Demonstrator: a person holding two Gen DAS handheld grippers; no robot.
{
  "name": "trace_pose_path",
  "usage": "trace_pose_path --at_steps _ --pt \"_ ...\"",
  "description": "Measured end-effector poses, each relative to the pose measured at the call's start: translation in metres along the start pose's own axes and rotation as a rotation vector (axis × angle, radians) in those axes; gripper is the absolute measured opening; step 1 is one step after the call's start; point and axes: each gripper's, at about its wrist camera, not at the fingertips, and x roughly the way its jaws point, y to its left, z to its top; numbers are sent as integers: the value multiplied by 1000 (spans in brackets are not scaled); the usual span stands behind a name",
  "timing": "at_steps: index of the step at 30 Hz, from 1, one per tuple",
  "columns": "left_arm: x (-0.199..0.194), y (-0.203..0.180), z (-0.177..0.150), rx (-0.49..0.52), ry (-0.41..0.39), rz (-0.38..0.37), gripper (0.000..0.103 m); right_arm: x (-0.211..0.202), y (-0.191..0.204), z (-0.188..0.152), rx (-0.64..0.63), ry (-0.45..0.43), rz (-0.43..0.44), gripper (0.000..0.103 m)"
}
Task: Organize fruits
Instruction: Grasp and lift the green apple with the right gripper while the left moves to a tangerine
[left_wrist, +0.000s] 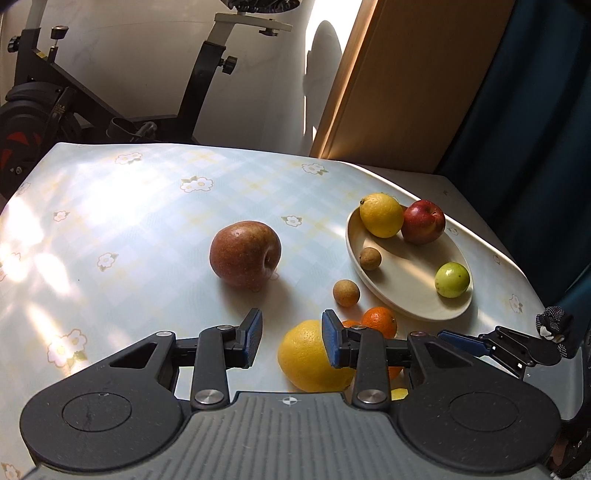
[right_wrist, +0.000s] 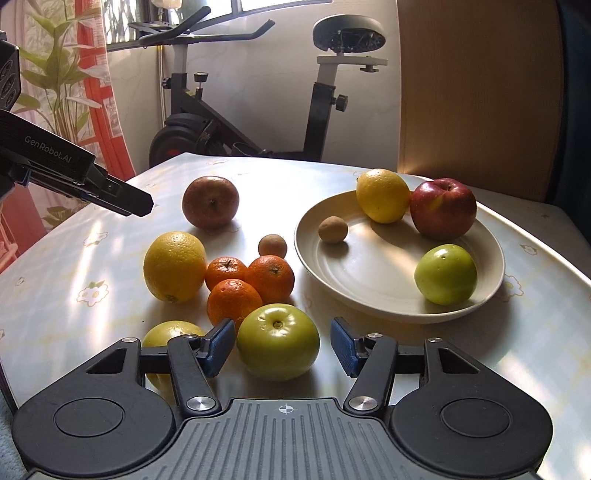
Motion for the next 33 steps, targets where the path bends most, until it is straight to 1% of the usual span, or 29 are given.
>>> trace_pose_path --at_steps 2,3,6,9,12,14,18,20,27,31,33 --pt "1 0 -4 -1 5 -3 37 2 0 -5 -18 7 7 48" --pt "2 0 -5 0 8 -3 37 3 0 -7 -29 7 13 45" --pt "3 0 -7 3 16 -5 37 3 0 -11 -66 -5 25 45" --pt "6 -1 -6 1 24 -4 37 3 -6 -10 -64 -11 55 44" --pt "7 -2 -4 6 28 -4 37 0 -12 -9 -74 -44 37 45" --pt "9 -5 -3 11 33 -4 37 -2 -19 -9 -57 -62 23 45" --pt "15 -10 -1 18 50 -17 37 -9 -39 -11 51 -107 24 45" --pt "20 -15 -1 25 61 -24 37 -10 -44 -12 72 -119 23 45" --pt "39 -29 7 54 99 -30 37 -9 -32 -16 8 -132 3 45" --pt "53 -36 13 72 141 -52 37 -8 -31 -15 12 -127 11 45" --pt "61 -40 15 72 163 -51 37 -9 -32 -16 18 -127 13 45"
